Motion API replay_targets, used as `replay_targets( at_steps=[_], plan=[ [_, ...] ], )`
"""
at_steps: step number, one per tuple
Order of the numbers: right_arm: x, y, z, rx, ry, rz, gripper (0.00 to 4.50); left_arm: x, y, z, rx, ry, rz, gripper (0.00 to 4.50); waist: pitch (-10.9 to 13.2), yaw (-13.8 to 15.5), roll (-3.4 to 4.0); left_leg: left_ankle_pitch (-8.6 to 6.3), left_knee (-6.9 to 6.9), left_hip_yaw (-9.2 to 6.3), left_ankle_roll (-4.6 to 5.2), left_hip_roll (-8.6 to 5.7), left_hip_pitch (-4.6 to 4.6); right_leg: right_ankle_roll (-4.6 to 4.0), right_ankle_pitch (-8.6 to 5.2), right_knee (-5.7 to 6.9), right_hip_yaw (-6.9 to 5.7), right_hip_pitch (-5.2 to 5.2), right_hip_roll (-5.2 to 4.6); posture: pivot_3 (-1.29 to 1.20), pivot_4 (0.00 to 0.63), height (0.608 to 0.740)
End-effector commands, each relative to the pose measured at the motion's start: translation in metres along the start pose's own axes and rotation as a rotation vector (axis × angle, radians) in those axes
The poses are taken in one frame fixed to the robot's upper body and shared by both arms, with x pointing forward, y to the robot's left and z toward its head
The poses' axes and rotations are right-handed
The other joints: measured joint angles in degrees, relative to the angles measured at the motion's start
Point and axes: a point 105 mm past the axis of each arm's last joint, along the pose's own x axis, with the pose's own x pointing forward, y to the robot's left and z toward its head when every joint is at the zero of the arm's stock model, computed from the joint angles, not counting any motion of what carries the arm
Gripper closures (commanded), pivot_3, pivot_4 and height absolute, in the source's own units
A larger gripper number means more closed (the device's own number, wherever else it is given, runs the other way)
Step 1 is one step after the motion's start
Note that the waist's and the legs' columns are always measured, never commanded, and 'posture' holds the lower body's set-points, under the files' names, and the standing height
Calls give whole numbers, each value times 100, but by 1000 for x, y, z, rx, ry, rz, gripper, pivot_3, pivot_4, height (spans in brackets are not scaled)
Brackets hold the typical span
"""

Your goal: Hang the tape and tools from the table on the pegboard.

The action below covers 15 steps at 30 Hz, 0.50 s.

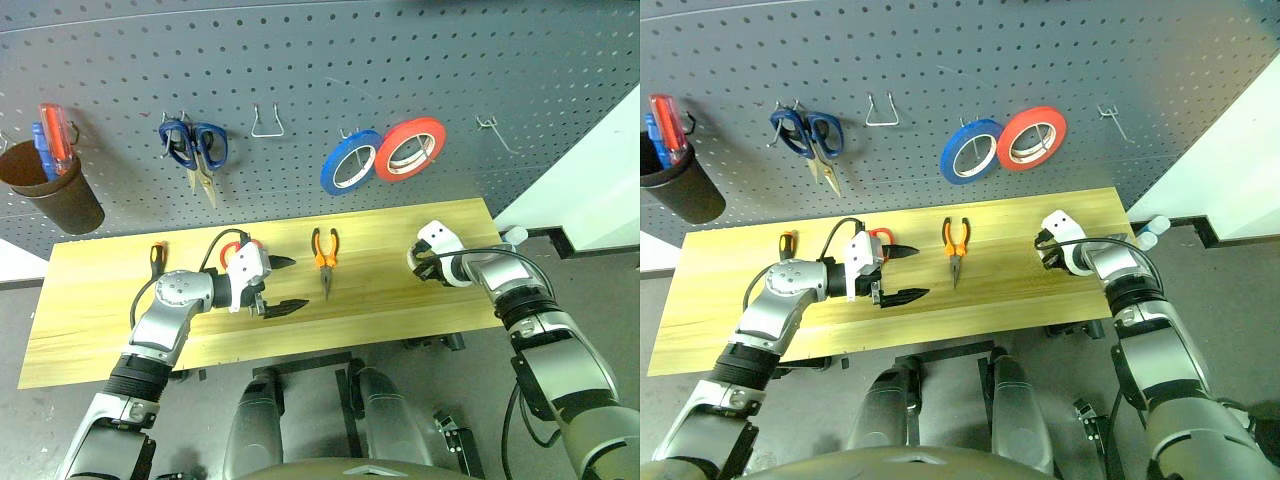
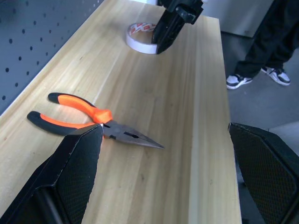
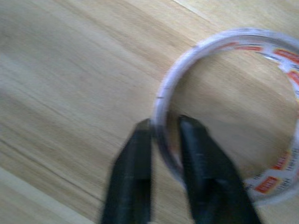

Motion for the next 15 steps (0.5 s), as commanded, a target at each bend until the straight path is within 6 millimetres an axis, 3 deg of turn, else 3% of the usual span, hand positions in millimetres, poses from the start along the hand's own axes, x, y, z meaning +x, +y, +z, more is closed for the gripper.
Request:
replay_targets(
  at_steps=[1,6,12,15],
  plan=[
    [2,8,-1,-19,16,28,4445,0,-3,14,12,-36,-28,0,1,-2,1,0,-1,0,0,0,0,0,0,0,1,0,0,91,337,740],
    [-7,7,12,-17,-66,28,4445,-4,-2,25,19,-94,-33,0,8,-2,0,0,-7,3,0,0,-1,1,-1,0,3,-8,2,78,337,740],
    [-49,24,20,-20,-197,97,4445,-16,-5,27,68,-137,-39,0,19,11,10,0,-7,5,0,0,-24,9,-5,0,7,-27,2,36,310,740],
    [-75,37,27,-56,-332,91,4445,-22,-2,40,73,-219,-20,0,18,13,10,0,-1,5,-1,-1,-37,11,-5,-4,5,-33,1,4,287,740]
  ],
)
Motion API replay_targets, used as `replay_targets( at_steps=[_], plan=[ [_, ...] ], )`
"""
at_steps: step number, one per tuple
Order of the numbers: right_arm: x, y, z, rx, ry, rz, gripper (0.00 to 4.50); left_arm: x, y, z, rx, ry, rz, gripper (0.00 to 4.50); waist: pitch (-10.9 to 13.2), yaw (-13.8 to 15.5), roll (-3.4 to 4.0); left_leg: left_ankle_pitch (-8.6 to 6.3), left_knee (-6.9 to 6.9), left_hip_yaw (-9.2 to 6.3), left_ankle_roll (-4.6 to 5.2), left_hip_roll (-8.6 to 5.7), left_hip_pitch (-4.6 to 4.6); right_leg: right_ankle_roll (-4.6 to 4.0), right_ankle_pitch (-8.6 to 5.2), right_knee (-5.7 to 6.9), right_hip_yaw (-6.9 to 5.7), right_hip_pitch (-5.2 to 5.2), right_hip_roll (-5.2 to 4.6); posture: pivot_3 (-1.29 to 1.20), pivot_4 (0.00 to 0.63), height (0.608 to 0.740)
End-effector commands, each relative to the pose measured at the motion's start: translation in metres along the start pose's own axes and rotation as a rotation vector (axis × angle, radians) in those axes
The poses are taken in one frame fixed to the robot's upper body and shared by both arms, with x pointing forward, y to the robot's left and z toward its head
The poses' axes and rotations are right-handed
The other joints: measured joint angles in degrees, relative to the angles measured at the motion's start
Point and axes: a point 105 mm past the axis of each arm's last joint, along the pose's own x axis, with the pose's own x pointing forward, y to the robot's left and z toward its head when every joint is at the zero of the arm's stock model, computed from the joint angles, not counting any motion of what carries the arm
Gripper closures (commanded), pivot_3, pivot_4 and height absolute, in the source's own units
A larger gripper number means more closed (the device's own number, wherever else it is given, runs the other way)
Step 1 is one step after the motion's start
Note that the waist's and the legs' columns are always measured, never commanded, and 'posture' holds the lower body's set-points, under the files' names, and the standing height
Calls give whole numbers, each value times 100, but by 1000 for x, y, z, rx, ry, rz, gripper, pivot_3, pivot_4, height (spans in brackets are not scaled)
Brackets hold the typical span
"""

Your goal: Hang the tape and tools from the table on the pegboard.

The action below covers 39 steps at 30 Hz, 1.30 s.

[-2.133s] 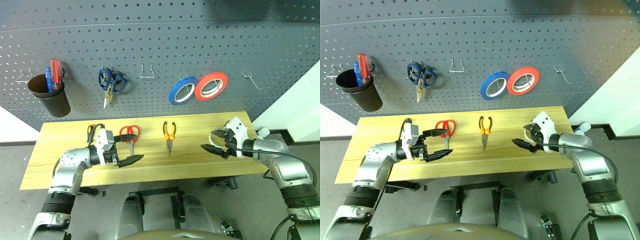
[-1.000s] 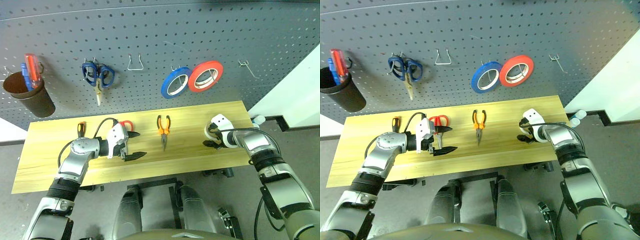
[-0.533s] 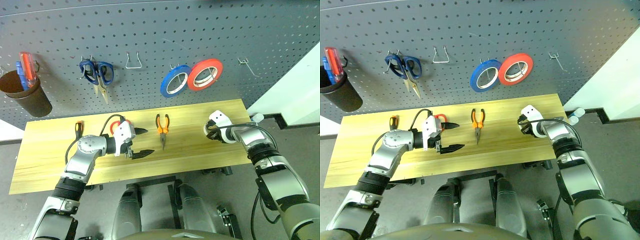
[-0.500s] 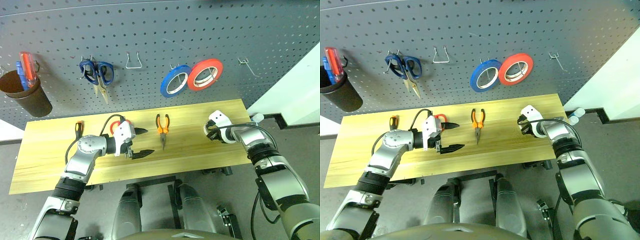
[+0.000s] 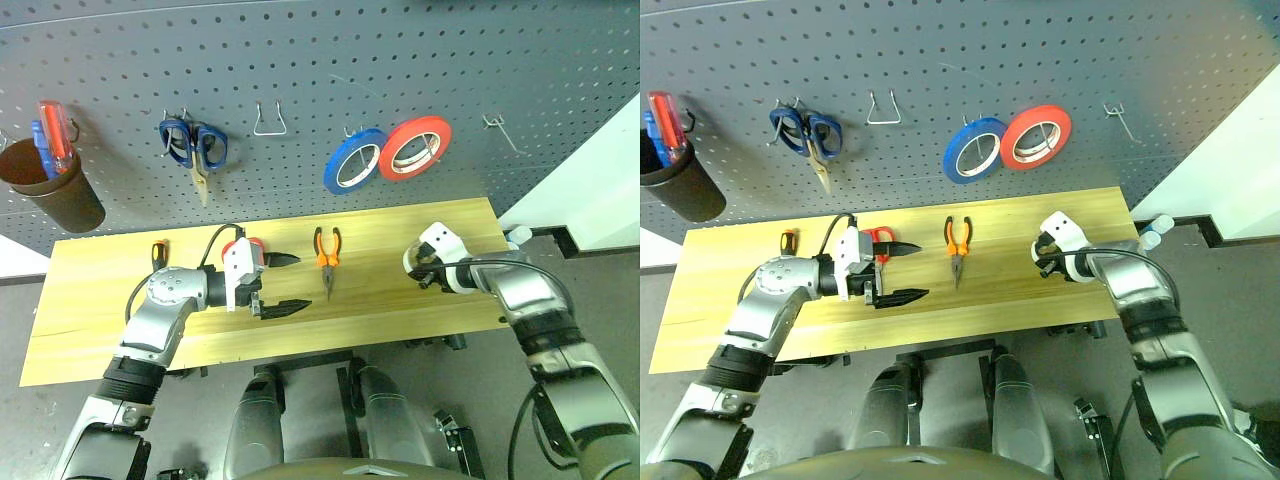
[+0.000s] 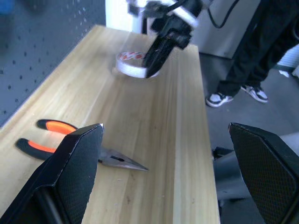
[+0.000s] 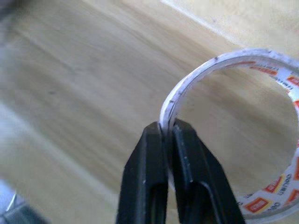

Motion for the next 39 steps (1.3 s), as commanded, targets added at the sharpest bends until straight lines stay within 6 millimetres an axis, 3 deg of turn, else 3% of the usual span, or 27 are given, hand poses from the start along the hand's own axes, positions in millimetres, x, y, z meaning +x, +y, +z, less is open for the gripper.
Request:
replay_targets(
  at_steps=[1,5,13,18,25,30,33,39],
  plan=[
    [-32,18,25,-74,-181,12,4445,-9,4,24,40,-122,28,0,-1,-11,-1,0,3,0,0,0,-3,2,-1,-2,0,0,0,-9,277,740],
    [-64,31,43,-141,-370,-56,4445,-17,2,35,37,-172,29,0,-3,-43,-4,0,9,-1,-2,0,-4,6,0,-3,0,0,0,-42,251,740],
    [-108,26,75,-166,-571,-204,4445,-21,14,70,66,-279,115,0,-18,-83,-9,1,25,0,-4,-1,-4,12,14,-6,2,8,1,-82,205,740],
    [-125,9,91,-183,-656,-296,4445,-20,15,80,79,-288,93,0,-79,-98,-18,1,35,0,-4,-4,-16,13,26,-12,2,8,1,-93,173,740],
    [-138,5,105,-244,-709,-321,4445,-23,23,102,107,-346,96,0,-214,-216,-36,1,73,-5,-4,-4,-33,16,49,-11,0,14,1,-87,130,740],
    [-139,-9,109,-255,-712,-374,4445,-23,26,116,135,-374,85,0,-346,-348,-41,2,109,-3,-4,-4,-31,38,94,-49,7,45,0,-84,107,740],
    [-131,-24,107,-202,-697,-381,4445,-21,30,122,154,-381,83,0,-417,-376,-42,2,107,-10,-4,-3,-13,49,131,-112,4,85,5,-85,96,740],
    [-111,-46,109,-155,-663,-381,4445,-15,35,126,168,-371,71,0,-541,-373,-21,2,99,-6,-3,-4,-4,38,137,-114,10,95,7,-80,87,740]
  ],
)
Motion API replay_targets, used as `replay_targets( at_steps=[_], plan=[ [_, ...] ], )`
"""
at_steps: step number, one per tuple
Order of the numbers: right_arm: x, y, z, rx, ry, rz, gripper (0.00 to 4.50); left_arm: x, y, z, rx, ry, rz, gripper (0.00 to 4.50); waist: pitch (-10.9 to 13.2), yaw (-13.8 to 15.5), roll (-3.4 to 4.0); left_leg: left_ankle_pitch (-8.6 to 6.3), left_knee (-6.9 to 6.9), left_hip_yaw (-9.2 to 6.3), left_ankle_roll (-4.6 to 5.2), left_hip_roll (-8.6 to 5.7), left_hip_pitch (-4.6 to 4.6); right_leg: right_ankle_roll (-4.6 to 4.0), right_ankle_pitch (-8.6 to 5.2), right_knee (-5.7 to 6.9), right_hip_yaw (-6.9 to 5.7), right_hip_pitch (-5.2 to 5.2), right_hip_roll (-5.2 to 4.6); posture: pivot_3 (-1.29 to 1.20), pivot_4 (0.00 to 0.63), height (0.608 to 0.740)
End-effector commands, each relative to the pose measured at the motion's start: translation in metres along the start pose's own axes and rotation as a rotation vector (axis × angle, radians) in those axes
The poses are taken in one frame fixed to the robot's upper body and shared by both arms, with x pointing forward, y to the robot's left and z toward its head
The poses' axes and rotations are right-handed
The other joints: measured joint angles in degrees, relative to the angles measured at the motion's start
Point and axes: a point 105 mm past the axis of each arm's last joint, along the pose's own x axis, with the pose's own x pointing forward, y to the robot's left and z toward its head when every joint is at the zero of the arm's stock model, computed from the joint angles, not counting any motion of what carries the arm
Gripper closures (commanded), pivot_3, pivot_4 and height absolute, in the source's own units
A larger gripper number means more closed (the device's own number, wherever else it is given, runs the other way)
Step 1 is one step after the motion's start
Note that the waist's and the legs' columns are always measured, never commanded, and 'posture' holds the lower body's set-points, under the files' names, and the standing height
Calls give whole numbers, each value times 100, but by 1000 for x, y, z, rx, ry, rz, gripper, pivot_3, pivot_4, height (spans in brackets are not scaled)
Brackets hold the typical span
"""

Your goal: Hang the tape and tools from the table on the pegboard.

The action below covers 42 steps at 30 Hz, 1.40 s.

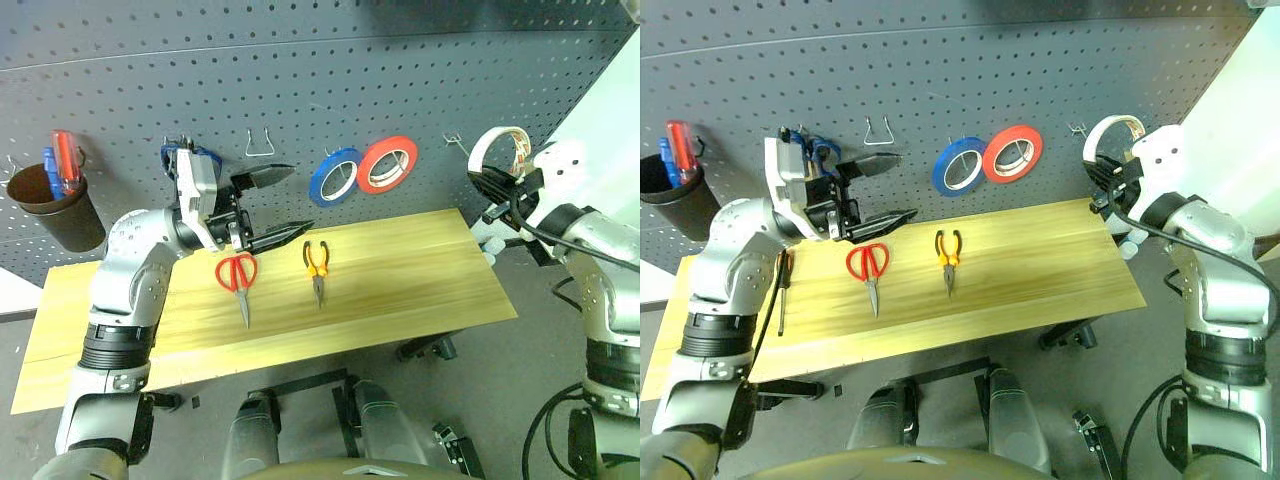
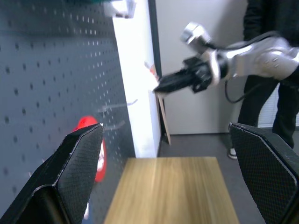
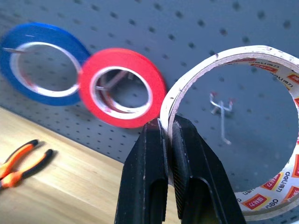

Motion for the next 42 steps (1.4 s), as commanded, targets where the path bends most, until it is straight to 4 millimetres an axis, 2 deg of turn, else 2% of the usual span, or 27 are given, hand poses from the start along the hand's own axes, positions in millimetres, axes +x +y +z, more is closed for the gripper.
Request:
replay_targets(
  at_steps=[1,7,17,21,26,30,34,38,42],
  plan=[
    [9,-7,11,-36,-39,-11,4445,1,5,6,34,-6,3,0,-2,3,3,0,0,0,0,0,0,0,0,2,2,-1,2,-76,85,740],
    [33,-10,-3,15,-28,-2,4445,3,7,3,42,4,18,0,-49,10,0,1,4,1,1,0,1,2,1,7,9,-1,5,-68,86,740],
    [77,-18,-13,45,-21,-12,4445,-2,6,-2,50,31,44,0,-64,12,4,2,4,3,2,0,9,20,11,16,18,1,10,-31,92,740],
    [83,-16,-19,41,-9,3,3312,-5,6,-4,51,41,61,0,-65,28,4,2,1,2,2,1,11,23,12,19,19,2,13,-31,92,740],
    [71,-16,-8,-20,-26,21,1655,-9,6,-4,47,38,80,0,-66,48,4,2,2,2,2,1,13,25,13,26,21,2,13,-15,98,740],
    [38,7,11,-32,-50,172,1655,-12,6,-6,46,46,84,0,-68,149,8,2,2,3,2,1,16,26,13,30,23,2,13,-9,105,740],
    [7,35,21,-7,-8,292,1655,-16,6,-8,36,52,94,0,-72,207,11,2,6,7,2,2,31,24,11,42,28,6,15,-21,119,740],
    [-19,73,16,45,89,440,1655,-26,3,-19,30,109,111,0,-79,198,5,1,6,9,0,2,60,-2,-5,41,34,29,15,-35,129,740],
    [-22,100,2,133,166,497,1655,-45,2,-31,14,180,150,0,-80,164,5,0,5,9,1,3,61,-7,-8,40,35,28,15,-39,136,740]
  ],
)
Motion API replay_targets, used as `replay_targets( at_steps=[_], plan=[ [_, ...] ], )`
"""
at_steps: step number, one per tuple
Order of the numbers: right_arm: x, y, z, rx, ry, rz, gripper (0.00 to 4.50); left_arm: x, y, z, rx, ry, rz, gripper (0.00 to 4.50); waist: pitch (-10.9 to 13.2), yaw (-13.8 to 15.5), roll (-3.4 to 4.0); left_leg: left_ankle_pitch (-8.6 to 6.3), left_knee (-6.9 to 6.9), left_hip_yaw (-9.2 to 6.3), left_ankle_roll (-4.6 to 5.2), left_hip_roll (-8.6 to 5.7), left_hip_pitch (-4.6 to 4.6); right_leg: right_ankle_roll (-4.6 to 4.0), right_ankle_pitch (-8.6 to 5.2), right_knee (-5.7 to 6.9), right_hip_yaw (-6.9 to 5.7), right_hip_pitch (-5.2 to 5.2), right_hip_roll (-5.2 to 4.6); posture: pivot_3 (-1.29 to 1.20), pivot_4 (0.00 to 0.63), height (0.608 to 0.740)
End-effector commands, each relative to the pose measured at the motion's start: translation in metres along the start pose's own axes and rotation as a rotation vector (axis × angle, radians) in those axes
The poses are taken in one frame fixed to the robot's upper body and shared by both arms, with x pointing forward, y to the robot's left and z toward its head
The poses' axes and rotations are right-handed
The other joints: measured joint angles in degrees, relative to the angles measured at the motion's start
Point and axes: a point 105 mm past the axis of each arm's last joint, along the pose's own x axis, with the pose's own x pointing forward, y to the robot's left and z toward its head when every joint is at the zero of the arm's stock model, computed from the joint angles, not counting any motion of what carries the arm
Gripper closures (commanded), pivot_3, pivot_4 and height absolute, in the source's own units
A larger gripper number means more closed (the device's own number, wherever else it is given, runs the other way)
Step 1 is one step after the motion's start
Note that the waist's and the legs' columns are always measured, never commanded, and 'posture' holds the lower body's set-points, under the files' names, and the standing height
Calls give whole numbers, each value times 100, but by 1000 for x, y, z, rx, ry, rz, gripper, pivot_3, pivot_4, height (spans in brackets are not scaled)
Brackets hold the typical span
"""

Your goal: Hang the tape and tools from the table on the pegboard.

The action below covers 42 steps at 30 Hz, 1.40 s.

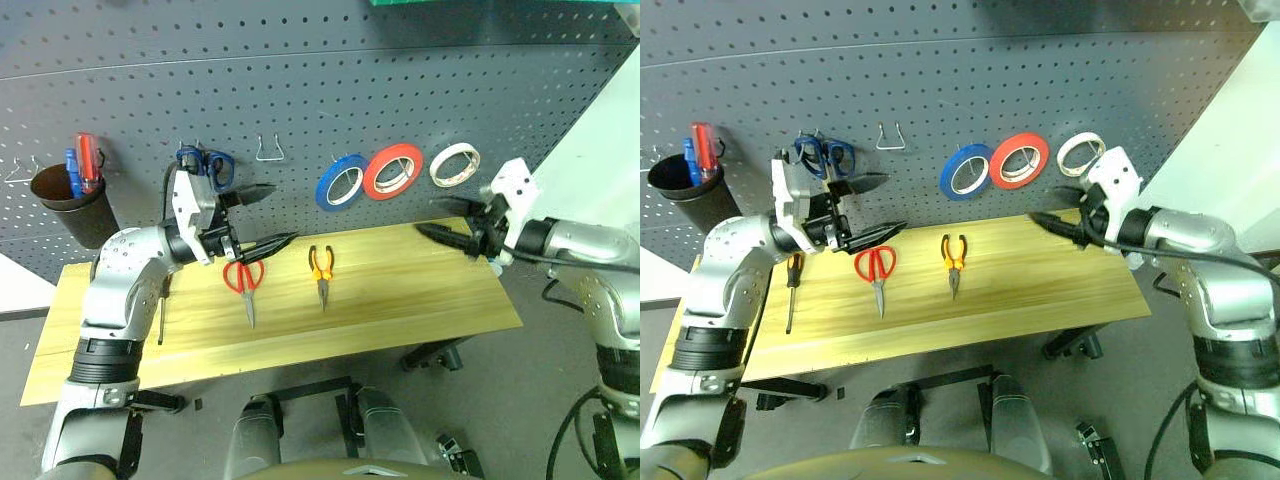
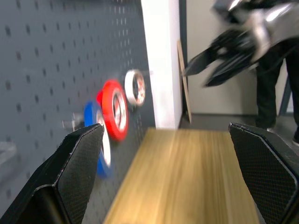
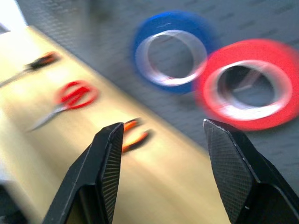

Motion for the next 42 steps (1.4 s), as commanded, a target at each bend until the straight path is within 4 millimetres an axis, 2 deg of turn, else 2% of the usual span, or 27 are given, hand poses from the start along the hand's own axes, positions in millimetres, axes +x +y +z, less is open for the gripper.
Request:
replay_targets(
  at_steps=[1,4,9,10,17,23,28,35,42],
  plan=[
    [8,13,-1,45,13,16,1655,-16,3,1,37,31,39,0,-1,-24,1,0,-1,0,0,0,0,0,0,0,1,-2,0,-37,138,740],
    [26,16,-16,141,70,-15,1655,-29,-3,-11,19,81,57,0,-2,-24,1,0,-4,0,1,4,1,-6,-3,2,3,-6,5,-31,143,740],
    [53,21,-26,270,155,-37,162,-56,-11,-42,5,214,114,0,-2,-10,2,-1,-2,2,1,4,-3,-9,-2,3,4,-11,4,-2,155,740],
    [57,22,-27,282,168,-37,74,-61,-10,-46,-1,231,135,0,-2,-4,1,-1,-3,2,0,5,-4,-9,-2,3,4,-13,4,1,157,740],
    [95,23,-29,384,253,-59,74,-84,-7,-71,-102,300,243,0,-1,5,4,-1,-10,2,0,8,-7,-12,-4,2,2,-19,4,25,189,740],
    [117,9,-58,475,386,-169,74,-94,-10,-82,-136,338,255,0,30,34,13,-2,-21,3,1,10,-9,-21,-10,4,1,-33,4,56,251,740],
    [132,7,-66,486,420,-189,74,-98,-8,-83,-163,365,245,0,174,93,40,-2,-26,3,1,11,-9,-27,-14,9,4,-42,2,84,293,740],
    [164,7,-54,474,411,-201,74,-101,-3,-79,-157,397,201,0,417,170,33,-1,-39,-6,2,11,-22,-40,-42,72,27,-106,29,111,333,740],
    [188,9,-50,465,424,-228,74,-110,5,-84,-157,437,213,0,484,182,31,0,-108,-11,4,9,-23,-80,-71,74,25,-131,35,130,353,740]
  ],
)
